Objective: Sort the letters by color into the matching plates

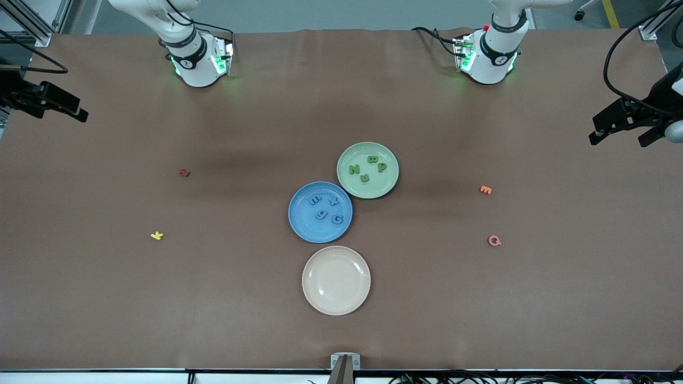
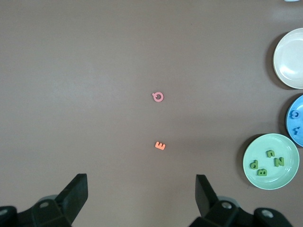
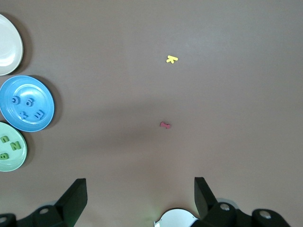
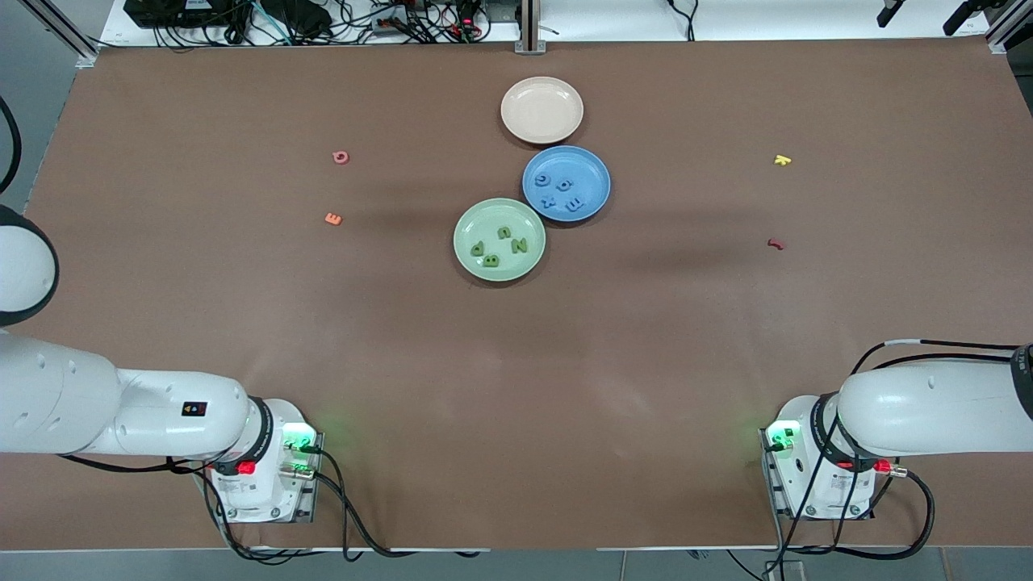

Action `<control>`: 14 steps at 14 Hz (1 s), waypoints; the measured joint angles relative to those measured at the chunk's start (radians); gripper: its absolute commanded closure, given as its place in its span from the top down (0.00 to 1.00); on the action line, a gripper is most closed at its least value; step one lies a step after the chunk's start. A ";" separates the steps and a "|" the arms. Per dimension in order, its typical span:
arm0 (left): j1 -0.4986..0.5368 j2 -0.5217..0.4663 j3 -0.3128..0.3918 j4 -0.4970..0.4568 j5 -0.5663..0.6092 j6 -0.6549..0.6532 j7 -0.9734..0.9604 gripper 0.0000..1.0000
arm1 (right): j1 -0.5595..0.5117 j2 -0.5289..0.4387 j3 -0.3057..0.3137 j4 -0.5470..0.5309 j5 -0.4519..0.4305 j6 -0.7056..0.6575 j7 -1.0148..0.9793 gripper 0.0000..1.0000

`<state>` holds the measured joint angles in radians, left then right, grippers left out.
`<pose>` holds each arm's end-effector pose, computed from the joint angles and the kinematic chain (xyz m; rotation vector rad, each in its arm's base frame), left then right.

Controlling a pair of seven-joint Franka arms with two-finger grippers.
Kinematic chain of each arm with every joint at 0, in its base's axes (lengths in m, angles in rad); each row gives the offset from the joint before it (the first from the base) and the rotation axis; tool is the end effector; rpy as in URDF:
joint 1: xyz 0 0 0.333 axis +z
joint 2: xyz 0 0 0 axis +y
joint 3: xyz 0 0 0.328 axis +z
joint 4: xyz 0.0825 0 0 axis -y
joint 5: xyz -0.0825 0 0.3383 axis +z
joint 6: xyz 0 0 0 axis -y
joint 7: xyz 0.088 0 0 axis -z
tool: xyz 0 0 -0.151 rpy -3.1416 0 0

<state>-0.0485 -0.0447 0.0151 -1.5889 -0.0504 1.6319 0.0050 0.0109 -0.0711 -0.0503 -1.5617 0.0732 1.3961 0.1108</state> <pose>0.5041 -0.0240 0.6133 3.0858 -0.0579 0.1343 0.4630 -0.0072 0.6172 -3.0577 0.2153 0.1491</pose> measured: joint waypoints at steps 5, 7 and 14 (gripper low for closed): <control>0.000 0.000 0.001 0.000 0.000 -0.001 -0.001 1.00 | -0.006 0.000 -0.003 -0.002 -0.003 -0.002 0.000 1.00; 0.000 0.000 0.001 -0.001 0.000 -0.001 -0.001 1.00 | -0.018 -0.002 -0.004 -0.002 -0.005 -0.002 0.000 1.00; 0.000 0.000 0.001 -0.002 0.000 -0.001 -0.001 1.00 | -0.025 -0.007 -0.001 -0.002 -0.038 0.006 -0.012 1.00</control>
<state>-0.0480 -0.0446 0.0159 -1.5913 -0.0504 1.6308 0.0037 -0.0142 -0.0778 -0.0509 -1.5633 0.0348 1.4025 0.0983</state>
